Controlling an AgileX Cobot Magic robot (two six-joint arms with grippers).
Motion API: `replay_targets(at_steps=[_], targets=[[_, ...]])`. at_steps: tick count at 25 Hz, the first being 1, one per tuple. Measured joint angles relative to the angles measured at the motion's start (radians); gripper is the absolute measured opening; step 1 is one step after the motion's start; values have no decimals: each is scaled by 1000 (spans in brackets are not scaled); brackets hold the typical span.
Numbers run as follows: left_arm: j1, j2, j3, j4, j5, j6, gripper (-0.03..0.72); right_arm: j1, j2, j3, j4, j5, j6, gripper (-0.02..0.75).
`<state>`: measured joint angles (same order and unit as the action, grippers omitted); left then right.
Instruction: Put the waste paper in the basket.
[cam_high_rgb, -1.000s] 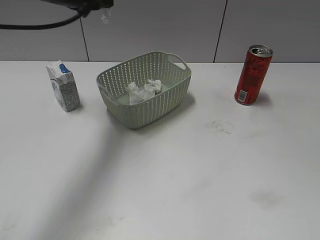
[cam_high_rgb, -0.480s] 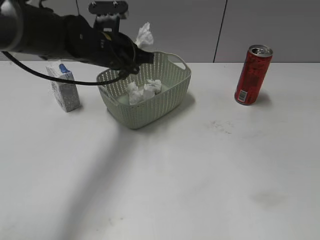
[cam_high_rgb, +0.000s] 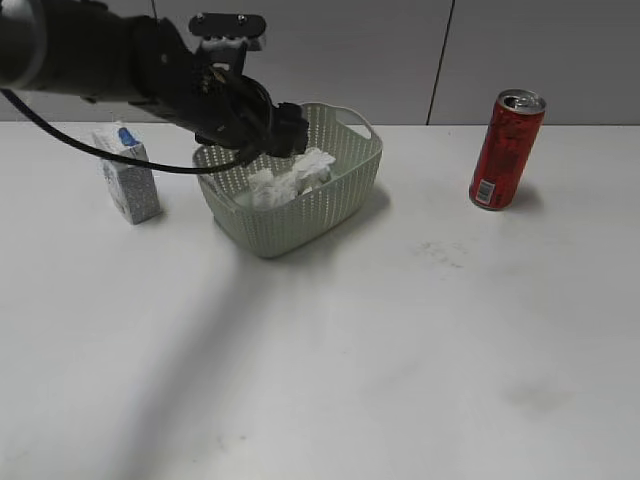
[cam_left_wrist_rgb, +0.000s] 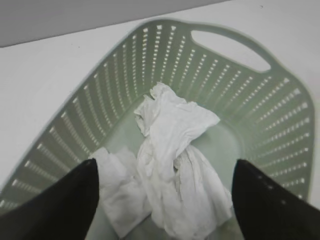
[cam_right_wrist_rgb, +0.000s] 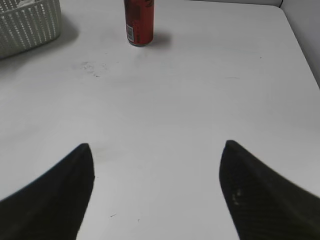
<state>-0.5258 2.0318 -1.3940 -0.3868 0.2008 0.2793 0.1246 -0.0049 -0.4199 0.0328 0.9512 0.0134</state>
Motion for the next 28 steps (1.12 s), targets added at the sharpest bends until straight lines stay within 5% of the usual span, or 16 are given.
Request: replay_targets(at_steps=[7, 16, 28], targets=[[36, -28, -217, 152, 427, -2, 622, 0, 0, 0, 0, 0, 0, 591], [171, -30, -484, 329, 933, -207, 589, 0, 0, 0, 0, 0, 0, 591], [276, -192, -365, 341, 1015, -224, 587, 0, 0, 0, 0, -1, 0, 591]])
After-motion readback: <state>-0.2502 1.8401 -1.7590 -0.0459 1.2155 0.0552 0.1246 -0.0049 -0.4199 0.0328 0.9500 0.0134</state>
